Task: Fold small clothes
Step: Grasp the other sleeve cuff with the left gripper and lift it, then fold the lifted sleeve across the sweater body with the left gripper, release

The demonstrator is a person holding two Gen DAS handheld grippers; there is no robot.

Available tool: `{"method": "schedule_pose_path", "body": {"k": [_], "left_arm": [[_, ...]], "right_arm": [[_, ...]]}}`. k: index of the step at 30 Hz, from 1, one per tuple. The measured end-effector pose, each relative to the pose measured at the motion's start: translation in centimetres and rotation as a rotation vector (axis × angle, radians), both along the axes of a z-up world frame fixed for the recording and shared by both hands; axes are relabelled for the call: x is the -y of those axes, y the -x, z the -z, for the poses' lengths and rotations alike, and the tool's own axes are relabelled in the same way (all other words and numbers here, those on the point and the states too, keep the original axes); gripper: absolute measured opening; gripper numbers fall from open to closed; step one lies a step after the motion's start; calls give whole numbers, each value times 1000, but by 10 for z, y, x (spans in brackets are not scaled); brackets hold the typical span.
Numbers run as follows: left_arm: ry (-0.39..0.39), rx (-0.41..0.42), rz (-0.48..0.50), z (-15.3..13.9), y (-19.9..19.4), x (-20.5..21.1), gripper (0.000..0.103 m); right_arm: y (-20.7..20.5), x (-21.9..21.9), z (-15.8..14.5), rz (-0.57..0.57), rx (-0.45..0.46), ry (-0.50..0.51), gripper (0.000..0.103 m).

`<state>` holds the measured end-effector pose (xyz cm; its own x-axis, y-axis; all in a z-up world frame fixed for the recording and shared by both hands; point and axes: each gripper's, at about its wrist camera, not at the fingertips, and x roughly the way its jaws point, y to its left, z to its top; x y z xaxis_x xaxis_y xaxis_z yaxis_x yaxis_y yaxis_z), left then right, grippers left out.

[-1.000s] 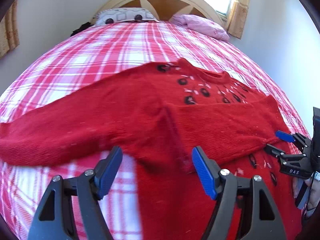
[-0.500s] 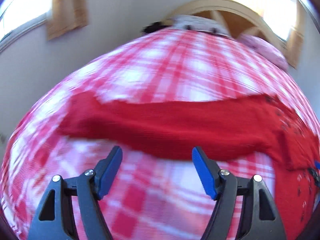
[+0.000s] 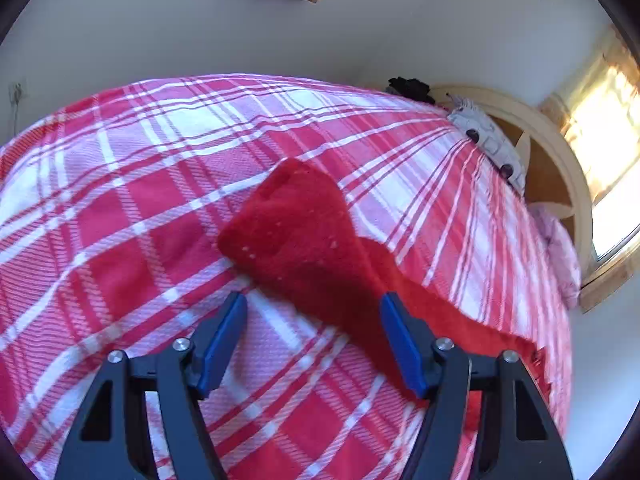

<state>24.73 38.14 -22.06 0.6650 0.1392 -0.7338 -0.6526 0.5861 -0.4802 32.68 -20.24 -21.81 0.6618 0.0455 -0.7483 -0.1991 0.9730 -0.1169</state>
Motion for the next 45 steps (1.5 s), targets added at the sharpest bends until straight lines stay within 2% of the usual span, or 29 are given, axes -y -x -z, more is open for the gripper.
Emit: {"method": "schedule_pose_path", "body": {"k": [4,7,9,10,11,12,20,26,35,45], "left_arm": [[39,46,-36,0,-4,-13,67],[78,68,-59,5,-8,-23,57],[74,61,-67,7,-8,-25,43],[70,58,-63,8,-8,-26,41],[61,51,-64,8,-8,-26,32],[54,48,-67,8,-7,-26,12],[26,78,-33,0,1,-24,10],[-23,148,16,-33,6,-1,10],[-39,290,185,-97,-15,74,10],[26,426,383,-143,-64,179,10]], "right_arm": [[0,0,0,0,1,0,81],[0,0,0,0,1,0,81],[0,0,0,0,1,0,81],[0,0,0,0,1,0,81],[0,0,0,0,1,-1,81],[0,0,0,1,2,0,81],[1,0,0,3,5,0,81],[1,0,1,3,6,0,81],[1,0,0,6,7,4,81],[1,2,-1,9,12,-1,81]]}}
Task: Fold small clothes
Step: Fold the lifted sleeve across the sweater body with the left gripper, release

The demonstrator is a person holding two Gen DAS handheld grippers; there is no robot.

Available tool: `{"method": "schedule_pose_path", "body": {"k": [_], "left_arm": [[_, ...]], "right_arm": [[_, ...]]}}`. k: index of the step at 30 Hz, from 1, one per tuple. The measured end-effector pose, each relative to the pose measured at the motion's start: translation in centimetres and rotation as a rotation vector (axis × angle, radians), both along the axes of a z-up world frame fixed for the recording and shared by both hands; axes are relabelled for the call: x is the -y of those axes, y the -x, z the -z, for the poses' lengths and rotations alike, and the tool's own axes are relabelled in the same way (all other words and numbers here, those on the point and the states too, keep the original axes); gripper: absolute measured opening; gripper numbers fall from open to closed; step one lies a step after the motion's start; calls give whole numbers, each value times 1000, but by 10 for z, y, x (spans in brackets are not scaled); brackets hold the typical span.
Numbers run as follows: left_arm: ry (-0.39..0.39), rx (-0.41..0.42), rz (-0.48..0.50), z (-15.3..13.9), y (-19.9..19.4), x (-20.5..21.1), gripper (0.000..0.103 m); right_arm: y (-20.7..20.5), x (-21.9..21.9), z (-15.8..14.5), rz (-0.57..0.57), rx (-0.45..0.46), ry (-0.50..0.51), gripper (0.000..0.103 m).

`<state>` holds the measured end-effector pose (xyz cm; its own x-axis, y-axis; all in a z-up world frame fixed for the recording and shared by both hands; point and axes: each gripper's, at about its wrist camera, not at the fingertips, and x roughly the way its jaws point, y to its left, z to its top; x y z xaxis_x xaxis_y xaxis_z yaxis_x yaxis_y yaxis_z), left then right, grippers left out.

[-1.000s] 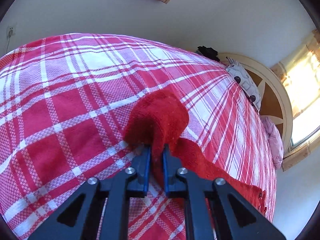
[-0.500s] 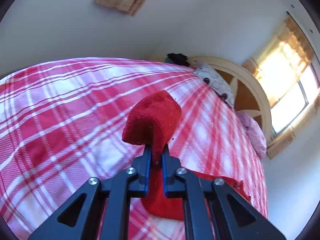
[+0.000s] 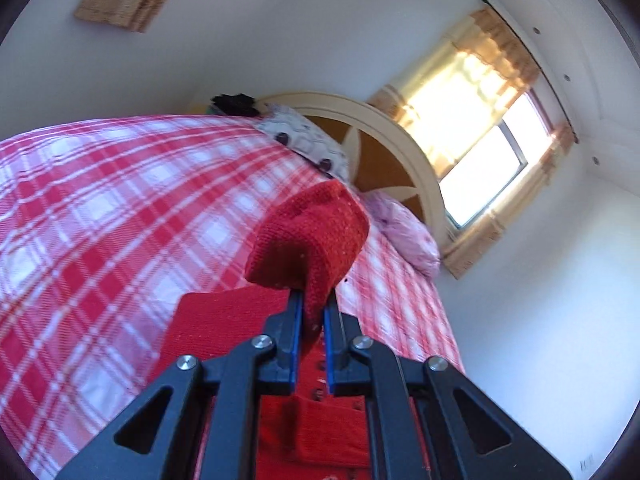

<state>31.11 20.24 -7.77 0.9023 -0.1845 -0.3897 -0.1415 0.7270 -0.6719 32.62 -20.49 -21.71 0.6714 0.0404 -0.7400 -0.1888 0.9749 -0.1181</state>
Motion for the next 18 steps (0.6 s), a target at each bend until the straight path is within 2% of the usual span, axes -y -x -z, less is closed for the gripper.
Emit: {"method": "schedule_pose_path", "body": {"k": [7,15,18], "left_arm": [[-18,17,111,-10,-26,64,10],[-31,-16,215,1,-49,130,10],[-69,-37,246,11,-57,157,10]], "right_arm": [[1,2,0,1,6,-14,81],[0,9,-2,11,14,-70,81],[1,11,-3,14,15,-86,81]]}}
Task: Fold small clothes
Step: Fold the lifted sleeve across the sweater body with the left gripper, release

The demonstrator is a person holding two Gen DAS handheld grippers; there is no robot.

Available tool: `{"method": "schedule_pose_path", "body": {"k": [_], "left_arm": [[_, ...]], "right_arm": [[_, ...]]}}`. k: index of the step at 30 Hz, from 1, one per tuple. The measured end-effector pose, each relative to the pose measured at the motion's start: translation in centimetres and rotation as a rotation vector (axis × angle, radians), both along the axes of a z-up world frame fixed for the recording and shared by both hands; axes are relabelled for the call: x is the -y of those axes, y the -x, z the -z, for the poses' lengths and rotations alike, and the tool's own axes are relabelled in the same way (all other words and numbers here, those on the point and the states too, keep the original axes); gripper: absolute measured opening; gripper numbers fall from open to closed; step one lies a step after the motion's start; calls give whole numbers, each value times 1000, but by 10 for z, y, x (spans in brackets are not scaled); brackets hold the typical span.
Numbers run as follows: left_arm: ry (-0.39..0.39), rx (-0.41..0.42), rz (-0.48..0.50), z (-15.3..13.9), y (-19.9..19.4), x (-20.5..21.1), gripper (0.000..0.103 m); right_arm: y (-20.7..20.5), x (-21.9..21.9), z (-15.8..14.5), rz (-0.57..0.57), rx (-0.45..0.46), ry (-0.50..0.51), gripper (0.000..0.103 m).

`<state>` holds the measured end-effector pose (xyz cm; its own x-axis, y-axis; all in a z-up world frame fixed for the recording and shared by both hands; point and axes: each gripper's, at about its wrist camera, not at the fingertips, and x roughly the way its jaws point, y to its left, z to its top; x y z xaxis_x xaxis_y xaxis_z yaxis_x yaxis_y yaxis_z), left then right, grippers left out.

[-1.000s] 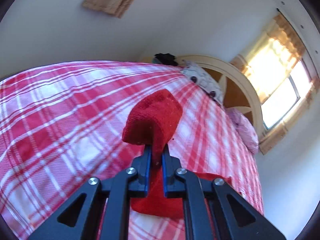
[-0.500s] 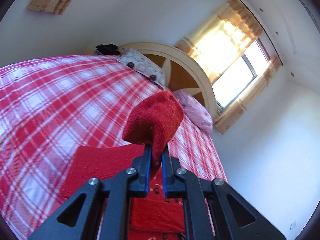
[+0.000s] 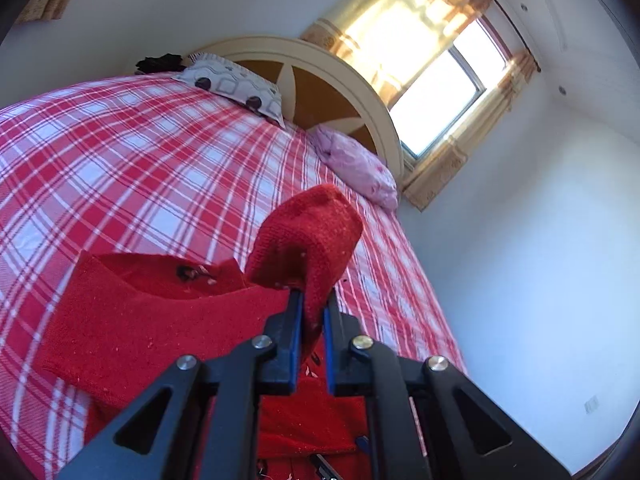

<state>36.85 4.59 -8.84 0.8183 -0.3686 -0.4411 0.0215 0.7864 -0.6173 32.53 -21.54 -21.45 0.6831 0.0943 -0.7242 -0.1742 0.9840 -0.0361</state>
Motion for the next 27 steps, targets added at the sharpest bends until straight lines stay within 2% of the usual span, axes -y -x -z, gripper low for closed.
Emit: {"method": "schedule_pose_path", "body": {"k": [6,10,13,14,16,18,21,22,24,27], "left_arm": [[-116,-66,33,35,-17,40,10],[-145,-118,72,59,-26,57,10],[-212,-140,95,63,-29,73,14],[-239,-142,115,62,-29,77,17],[-338,-132,132,56,-22,83,36],[-433,-105,124,49,-9,81,72],[-555,-48,105,43,19,64,82],[-625,-47,89,43,33,52,85],[-702,-60,48,50,44,33,97],[-850,-127,-34,72,63,0,97]], "right_arm": [[0,1,0,-1,2,-7,82],[0,7,0,1,1,-49,82],[0,10,-1,1,3,-75,82],[0,11,-1,1,3,-83,82],[0,12,-1,1,3,-91,82],[0,12,-1,1,3,-96,82],[-1,13,-1,3,4,-103,82],[-1,13,-1,2,3,-104,82],[-1,13,-1,3,3,-100,82],[-2,13,-1,4,3,-95,82]]}}
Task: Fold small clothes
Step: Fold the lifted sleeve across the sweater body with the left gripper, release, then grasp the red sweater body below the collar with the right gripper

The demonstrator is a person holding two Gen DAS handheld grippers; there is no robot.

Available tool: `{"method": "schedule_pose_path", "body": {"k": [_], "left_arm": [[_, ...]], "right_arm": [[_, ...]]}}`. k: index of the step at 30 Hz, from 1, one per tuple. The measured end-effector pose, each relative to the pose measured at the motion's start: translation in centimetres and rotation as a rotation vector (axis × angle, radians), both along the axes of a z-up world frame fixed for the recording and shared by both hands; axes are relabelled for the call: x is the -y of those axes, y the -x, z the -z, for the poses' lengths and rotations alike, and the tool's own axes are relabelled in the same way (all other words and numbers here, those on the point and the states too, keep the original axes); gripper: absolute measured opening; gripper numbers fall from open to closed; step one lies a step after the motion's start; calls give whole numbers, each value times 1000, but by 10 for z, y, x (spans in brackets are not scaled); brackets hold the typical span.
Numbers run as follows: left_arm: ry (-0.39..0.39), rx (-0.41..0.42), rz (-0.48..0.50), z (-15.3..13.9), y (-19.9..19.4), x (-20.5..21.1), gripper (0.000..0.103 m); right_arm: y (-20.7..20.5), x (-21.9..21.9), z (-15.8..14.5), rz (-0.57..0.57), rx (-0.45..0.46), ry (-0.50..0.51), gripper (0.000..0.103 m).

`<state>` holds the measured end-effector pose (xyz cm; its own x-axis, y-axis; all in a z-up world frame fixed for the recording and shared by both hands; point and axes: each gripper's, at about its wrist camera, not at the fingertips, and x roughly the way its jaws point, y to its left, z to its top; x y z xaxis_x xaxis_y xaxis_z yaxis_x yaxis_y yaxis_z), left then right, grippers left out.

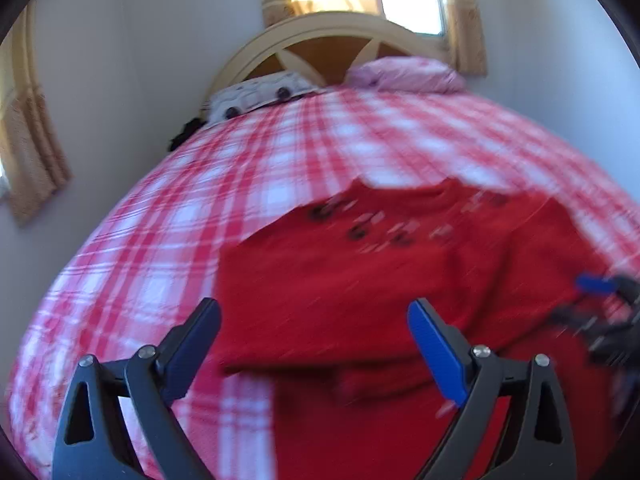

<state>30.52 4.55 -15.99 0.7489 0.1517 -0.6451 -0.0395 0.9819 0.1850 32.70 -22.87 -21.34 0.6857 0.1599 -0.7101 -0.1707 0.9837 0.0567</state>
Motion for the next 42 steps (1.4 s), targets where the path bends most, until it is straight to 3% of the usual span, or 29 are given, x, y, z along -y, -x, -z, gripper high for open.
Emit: {"method": "schedule_pose_path", "body": {"k": [2,6,9,15,23,29,31,34,39,42], "left_arm": [[-24,-41,-41,12,0,-14,97],[88,-114,-64,32,-10,-30,97],[83,-143,-61,43,-16,-25,97],[195,-124,-47,43,-5,-39,100],[180,-204,-89,61,-18,-39,103],[221,-194,-101,60,-15,-45,103],[220,-102,-126,50,-1,-46,103],[257,-42,-84,43,10,-46,103],[272,-37,-47,41,9,-42,103],[239,-108,-46,48,-2,-35,103]], "right_arm": [[1,0,0,1,0,1,82],[2,0,0,2,1,-1,82],[3,1,-1,5,5,-6,82],[4,1,0,11,3,-6,82],[6,-4,-3,16,8,38,82],[16,-17,-46,33,63,68,82],[14,-27,-59,17,67,77,82],[3,-48,-70,-21,54,126,82],[-42,-73,-66,-22,-27,118,82],[-73,-82,-61,11,-81,49,82]]}}
